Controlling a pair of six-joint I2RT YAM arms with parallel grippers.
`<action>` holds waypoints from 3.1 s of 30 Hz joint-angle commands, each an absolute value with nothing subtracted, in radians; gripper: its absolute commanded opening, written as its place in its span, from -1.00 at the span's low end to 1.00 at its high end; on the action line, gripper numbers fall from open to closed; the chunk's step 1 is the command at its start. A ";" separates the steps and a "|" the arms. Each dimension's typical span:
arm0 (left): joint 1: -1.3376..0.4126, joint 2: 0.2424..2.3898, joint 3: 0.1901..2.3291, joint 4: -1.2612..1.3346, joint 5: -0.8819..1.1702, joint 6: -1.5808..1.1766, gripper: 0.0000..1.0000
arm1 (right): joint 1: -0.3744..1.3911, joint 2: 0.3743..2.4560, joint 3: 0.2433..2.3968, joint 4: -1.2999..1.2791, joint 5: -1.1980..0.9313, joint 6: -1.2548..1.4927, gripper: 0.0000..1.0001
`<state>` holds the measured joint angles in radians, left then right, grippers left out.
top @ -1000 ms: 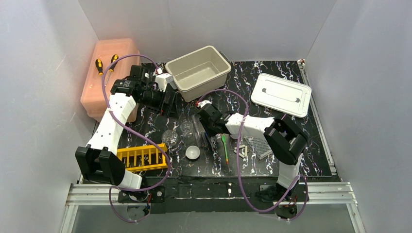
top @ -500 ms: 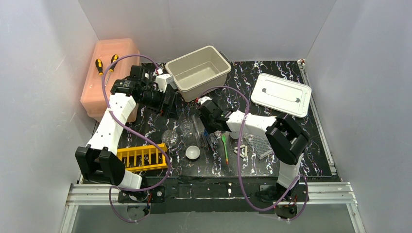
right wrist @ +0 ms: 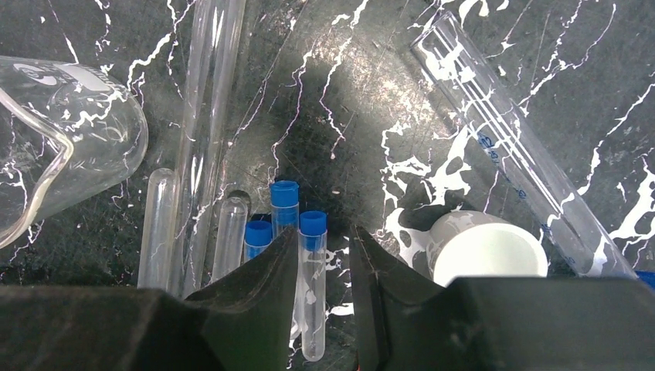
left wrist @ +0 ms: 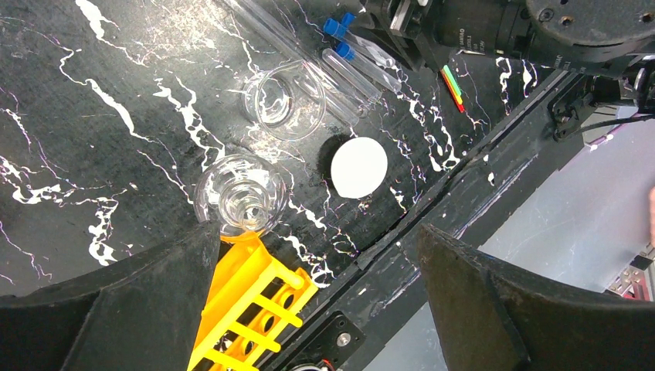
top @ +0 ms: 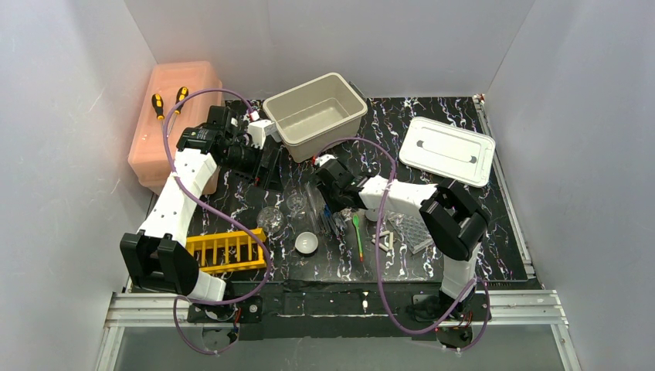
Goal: Organize the chemistry lab equipment
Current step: Pick up the test tube at the center of the board, then insert the test tube into the slot of the test tube rack.
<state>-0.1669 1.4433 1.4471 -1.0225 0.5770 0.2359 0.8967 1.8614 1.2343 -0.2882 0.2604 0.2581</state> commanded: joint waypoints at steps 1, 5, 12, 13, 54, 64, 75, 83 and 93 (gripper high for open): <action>-0.165 1.396 1.436 -1.046 0.591 0.252 0.97 | 0.896 1.883 1.231 -0.263 0.247 0.263 -0.24; -0.165 1.394 1.431 -1.046 0.589 0.254 0.97 | 0.896 1.891 1.209 -0.255 0.247 0.269 -0.31; -0.166 1.388 1.427 -1.046 0.591 0.252 0.97 | 0.896 1.910 1.195 -0.255 0.249 0.269 -0.38; -0.165 1.388 1.429 -1.046 0.593 0.251 0.97 | 0.896 1.911 1.198 -0.257 0.248 0.267 -0.45; -0.219 1.188 1.186 -0.496 0.871 -0.048 -0.13 | 1.095 1.468 1.289 0.300 0.389 0.445 -0.97; -0.219 1.140 1.171 -0.530 0.796 0.085 -1.00 | 1.069 1.522 1.497 -0.002 0.409 0.438 -0.81; -0.238 1.107 1.159 -0.566 0.711 0.267 -1.00 | 0.934 1.688 1.894 -0.469 0.043 0.459 -0.07; -0.263 1.099 1.169 -0.606 0.630 0.371 -1.00 | 0.906 1.768 1.996 -0.553 -0.133 0.462 0.10; -0.280 1.104 1.177 -0.606 0.593 0.411 -1.00 | 0.901 1.791 1.973 -0.546 -0.208 0.479 0.05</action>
<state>-0.2718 1.1313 1.1629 -0.5858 0.6048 0.3794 0.9089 1.8019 1.9541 -0.5621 -0.1558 0.4725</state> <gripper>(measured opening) 0.139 0.533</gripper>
